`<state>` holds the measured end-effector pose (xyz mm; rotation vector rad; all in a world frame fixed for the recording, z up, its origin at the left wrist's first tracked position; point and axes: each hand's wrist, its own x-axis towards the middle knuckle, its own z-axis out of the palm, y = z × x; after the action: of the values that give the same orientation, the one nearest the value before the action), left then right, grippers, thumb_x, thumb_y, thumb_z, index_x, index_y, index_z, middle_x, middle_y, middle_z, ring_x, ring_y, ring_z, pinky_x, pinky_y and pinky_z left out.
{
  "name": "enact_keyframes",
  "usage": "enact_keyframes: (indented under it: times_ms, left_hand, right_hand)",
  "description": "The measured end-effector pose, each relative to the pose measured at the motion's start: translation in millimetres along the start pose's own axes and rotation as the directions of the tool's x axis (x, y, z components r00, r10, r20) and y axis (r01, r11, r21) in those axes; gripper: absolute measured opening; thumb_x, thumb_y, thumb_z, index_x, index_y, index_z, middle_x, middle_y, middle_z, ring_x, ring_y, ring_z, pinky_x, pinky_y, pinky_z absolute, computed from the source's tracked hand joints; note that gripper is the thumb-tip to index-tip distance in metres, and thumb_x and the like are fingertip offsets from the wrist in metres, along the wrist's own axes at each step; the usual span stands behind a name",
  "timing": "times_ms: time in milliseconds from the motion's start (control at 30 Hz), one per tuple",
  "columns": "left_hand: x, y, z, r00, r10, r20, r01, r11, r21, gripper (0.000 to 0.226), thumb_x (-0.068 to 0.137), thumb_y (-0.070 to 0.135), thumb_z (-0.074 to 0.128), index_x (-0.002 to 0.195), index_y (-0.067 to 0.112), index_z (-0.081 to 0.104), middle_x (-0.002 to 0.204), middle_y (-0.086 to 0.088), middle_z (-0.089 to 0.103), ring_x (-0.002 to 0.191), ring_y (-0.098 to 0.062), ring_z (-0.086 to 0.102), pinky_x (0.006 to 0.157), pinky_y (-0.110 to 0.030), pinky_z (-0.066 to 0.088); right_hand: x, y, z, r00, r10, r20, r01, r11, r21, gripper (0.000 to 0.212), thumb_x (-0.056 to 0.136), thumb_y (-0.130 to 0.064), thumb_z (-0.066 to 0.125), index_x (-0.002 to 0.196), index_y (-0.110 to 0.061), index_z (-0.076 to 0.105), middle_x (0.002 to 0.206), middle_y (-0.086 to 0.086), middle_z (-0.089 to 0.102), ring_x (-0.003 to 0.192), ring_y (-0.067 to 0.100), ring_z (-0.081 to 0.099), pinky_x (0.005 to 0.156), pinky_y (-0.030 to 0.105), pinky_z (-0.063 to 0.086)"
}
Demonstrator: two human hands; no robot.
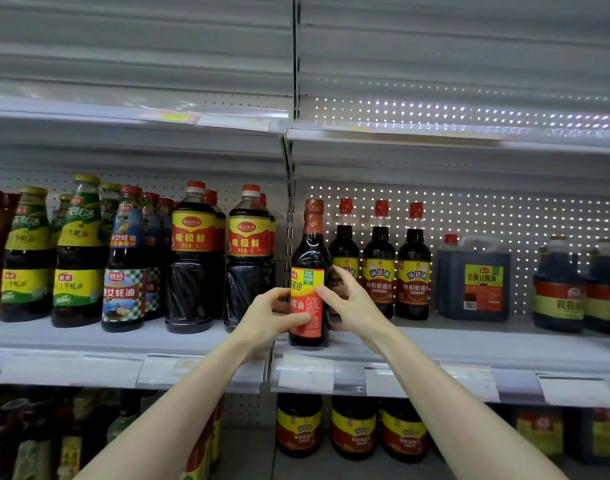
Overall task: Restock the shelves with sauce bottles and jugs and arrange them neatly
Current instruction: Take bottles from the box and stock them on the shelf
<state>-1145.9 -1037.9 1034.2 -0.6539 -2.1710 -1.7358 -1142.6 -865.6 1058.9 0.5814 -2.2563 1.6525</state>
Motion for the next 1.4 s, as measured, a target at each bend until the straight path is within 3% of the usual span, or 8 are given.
enact_keyframes:
  times_ms: [167, 300, 467, 633, 800, 967, 1200, 1400]
  left_hand:
    - [-0.7, 2.6, -0.8, 1.000, -0.012, 0.022, 0.011, 0.999, 0.036, 0.038, 0.088, 0.018, 0.068, 0.121, 0.024, 0.051, 0.105, 0.002, 0.061, 0.095, -0.009, 0.059, 0.074, -0.018, 0.049]
    - [-2.1, 1.8, -1.7, 0.995, -0.027, 0.094, 0.033, 0.997, -0.064, 0.039, 0.091, 0.011, 0.063, 0.124, 0.024, 0.049, 0.109, 0.005, 0.063, 0.104, -0.008, 0.060, 0.084, -0.024, 0.049]
    - [-1.7, -1.0, -1.1, 1.000, -0.004, -0.028, 0.004, 1.000, 0.014, 0.050, 0.083, 0.016, 0.073, 0.127, 0.020, 0.050, 0.106, 0.000, 0.063, 0.096, -0.011, 0.063, 0.074, -0.019, 0.052]
    - [-3.1, -0.3, -1.1, 1.000, -0.005, 0.016, 0.005, 1.000, 0.006, 0.043, 0.087, 0.019, 0.069, 0.126, 0.023, 0.050, 0.113, -0.001, 0.061, 0.102, -0.010, 0.059, 0.079, -0.020, 0.050]
    - [-5.3, 0.4, -0.6, 0.998, -0.020, 0.053, 0.024, 0.996, -0.089, 0.045, 0.090, 0.013, 0.064, 0.128, 0.027, 0.044, 0.108, 0.004, 0.062, 0.103, -0.010, 0.061, 0.080, -0.023, 0.051]
    - [-4.7, 0.6, 1.7, 0.999, 0.025, -0.043, -0.026, 1.000, -0.018, 0.049, 0.084, 0.015, 0.072, 0.126, 0.024, 0.048, 0.101, 0.003, 0.062, 0.093, -0.009, 0.063, 0.069, -0.018, 0.052]
    - [-5.3, 0.3, 0.0, 1.000, 0.014, 0.013, -0.014, 1.000, -0.012, 0.045, 0.086, 0.015, 0.070, 0.124, 0.029, 0.049, 0.108, 0.000, 0.062, 0.103, -0.015, 0.062, 0.083, -0.029, 0.055]
    - [-5.2, -0.4, -0.2, 1.000, 0.012, 0.020, -0.011, 1.000, -0.022, 0.044, 0.088, 0.012, 0.067, 0.125, 0.029, 0.049, 0.105, 0.001, 0.063, 0.100, -0.012, 0.062, 0.076, -0.021, 0.053]
  right_hand:
    - [-2.8, 4.5, 2.0, 1.000, 0.023, 0.014, -0.023, 0.999, 0.021, 0.057, 0.099, -0.032, 0.050, 0.150, -0.031, 0.023, 0.139, 0.000, 0.048, 0.127, 0.023, 0.049, 0.102, 0.047, 0.045]
    - [-4.6, 10.5, 7.3, 0.999, -0.033, -0.010, 0.033, 0.998, -0.057, 0.062, 0.097, -0.035, 0.053, 0.151, -0.032, 0.022, 0.140, 0.002, 0.045, 0.128, 0.020, 0.046, 0.107, 0.045, 0.042]
    - [-4.9, 15.6, 6.9, 0.999, -0.029, -0.026, 0.029, 1.000, 0.005, 0.050, 0.100, -0.028, 0.049, 0.147, -0.030, 0.032, 0.135, 0.007, 0.052, 0.122, 0.020, 0.053, 0.098, 0.040, 0.050]
    - [-6.8, 19.2, 8.9, 0.999, -0.005, -0.034, 0.006, 1.000, 0.031, 0.048, 0.099, -0.032, 0.050, 0.144, -0.026, 0.034, 0.134, 0.004, 0.053, 0.124, 0.019, 0.051, 0.099, 0.039, 0.049]
    - [-6.4, 21.6, 9.9, 0.995, -0.020, -0.094, 0.021, 1.000, 0.004, 0.047, 0.095, -0.034, 0.057, 0.139, -0.028, 0.041, 0.115, -0.007, 0.053, 0.115, 0.016, 0.052, 0.093, 0.037, 0.050]
    - [-4.7, 24.0, 8.5, 0.993, 0.013, -0.121, -0.007, 0.999, 0.053, 0.043, 0.096, -0.029, 0.057, 0.136, -0.025, 0.042, 0.122, 0.003, 0.058, 0.114, 0.020, 0.057, 0.096, 0.049, 0.051]
    - [-6.9, 23.8, 7.2, 0.996, 0.039, -0.082, -0.033, 0.997, 0.068, 0.044, 0.096, -0.034, 0.056, 0.137, -0.026, 0.042, 0.127, 0.005, 0.054, 0.116, 0.022, 0.055, 0.087, 0.043, 0.056]
    - [-6.9, 23.3, 7.7, 0.997, 0.050, -0.060, -0.046, 0.996, 0.076, 0.047, 0.097, -0.032, 0.055, 0.140, -0.026, 0.040, 0.128, 0.006, 0.053, 0.116, 0.021, 0.055, 0.086, 0.042, 0.056]
